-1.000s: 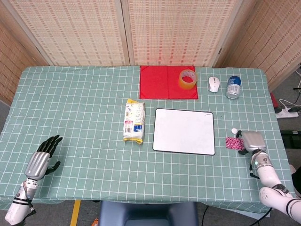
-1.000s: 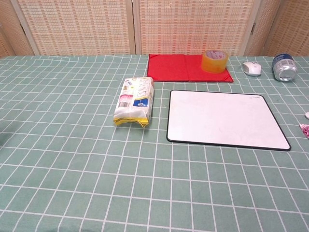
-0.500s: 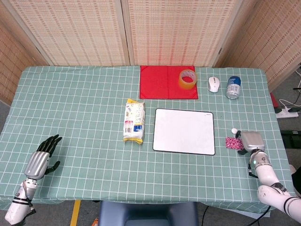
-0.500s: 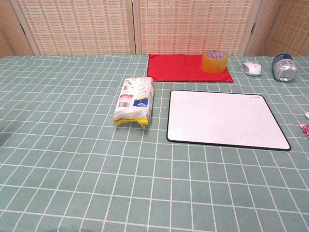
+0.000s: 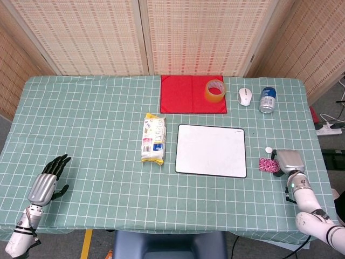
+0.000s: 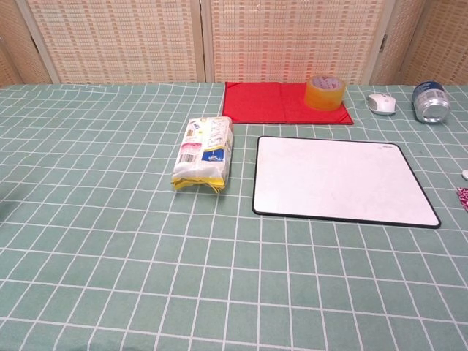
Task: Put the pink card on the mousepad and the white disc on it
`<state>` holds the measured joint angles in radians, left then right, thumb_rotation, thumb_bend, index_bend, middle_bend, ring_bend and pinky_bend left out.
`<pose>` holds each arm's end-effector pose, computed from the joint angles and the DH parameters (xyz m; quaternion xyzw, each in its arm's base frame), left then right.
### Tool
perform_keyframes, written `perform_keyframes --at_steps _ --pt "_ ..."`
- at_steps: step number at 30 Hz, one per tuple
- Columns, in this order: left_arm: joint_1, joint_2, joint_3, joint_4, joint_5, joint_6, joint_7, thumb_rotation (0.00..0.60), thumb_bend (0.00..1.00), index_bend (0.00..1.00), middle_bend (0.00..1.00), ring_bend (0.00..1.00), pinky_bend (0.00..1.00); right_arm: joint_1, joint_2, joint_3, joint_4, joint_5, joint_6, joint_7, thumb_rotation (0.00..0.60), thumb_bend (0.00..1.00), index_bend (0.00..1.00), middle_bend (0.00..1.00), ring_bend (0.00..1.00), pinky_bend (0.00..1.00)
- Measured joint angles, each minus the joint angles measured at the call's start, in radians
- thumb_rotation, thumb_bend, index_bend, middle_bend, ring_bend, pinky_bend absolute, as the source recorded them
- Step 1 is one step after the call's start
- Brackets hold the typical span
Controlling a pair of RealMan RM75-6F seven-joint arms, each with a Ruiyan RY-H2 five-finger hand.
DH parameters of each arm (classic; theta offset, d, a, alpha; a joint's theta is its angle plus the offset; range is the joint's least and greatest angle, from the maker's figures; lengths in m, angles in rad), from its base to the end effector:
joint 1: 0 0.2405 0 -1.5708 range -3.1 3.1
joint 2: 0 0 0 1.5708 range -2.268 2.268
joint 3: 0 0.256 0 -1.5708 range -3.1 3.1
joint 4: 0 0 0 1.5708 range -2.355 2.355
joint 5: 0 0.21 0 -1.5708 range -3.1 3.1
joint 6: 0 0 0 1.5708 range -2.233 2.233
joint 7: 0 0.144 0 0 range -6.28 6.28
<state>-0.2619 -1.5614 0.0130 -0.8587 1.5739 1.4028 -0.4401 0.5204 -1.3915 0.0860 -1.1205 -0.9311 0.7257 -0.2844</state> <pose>-0.3601 0.2411 0.0650 -0.6381 -0.4038 -0.4306 0.4944 -0.3706 -0.3263 0.0704 0.6660 -0.4677 0.1230 0.5680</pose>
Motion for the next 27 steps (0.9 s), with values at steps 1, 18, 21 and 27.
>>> perform_keyframes --at_steps 1,18,21,27 --pt "0.0 0.0 0.0 0.0 0.0 0.0 0.0 0.6 0.28 0.0 0.0 0.0 0.13 0.0 0.0 0.0 0.0 -0.001 0.0 0.001 0.6 0.17 0.44 1.0 1.0 1.0" --pt "-0.001 0.002 -0.001 -0.002 -0.001 0.001 -0.006 0.6 0.28 0.0 0.0 0.0 0.13 0.024 0.083 0.032 -0.251 -0.063 0.098 -0.036 0.6 0.17 0.44 1.0 1.0 1.0" --pt "0.0 0.004 -0.003 -0.002 -0.002 0.003 -0.012 0.6 0.28 0.0 0.0 0.0 0.13 0.071 0.08 0.054 -0.286 -0.027 0.096 -0.095 0.6 0.17 0.44 1.0 1.0 1.0" --pt "0.003 0.008 -0.007 0.002 -0.006 0.011 -0.028 0.6 0.28 0.0 0.0 0.0 0.13 0.202 0.027 0.093 -0.283 0.131 0.058 -0.215 0.6 0.17 0.44 1.0 1.0 1.0"
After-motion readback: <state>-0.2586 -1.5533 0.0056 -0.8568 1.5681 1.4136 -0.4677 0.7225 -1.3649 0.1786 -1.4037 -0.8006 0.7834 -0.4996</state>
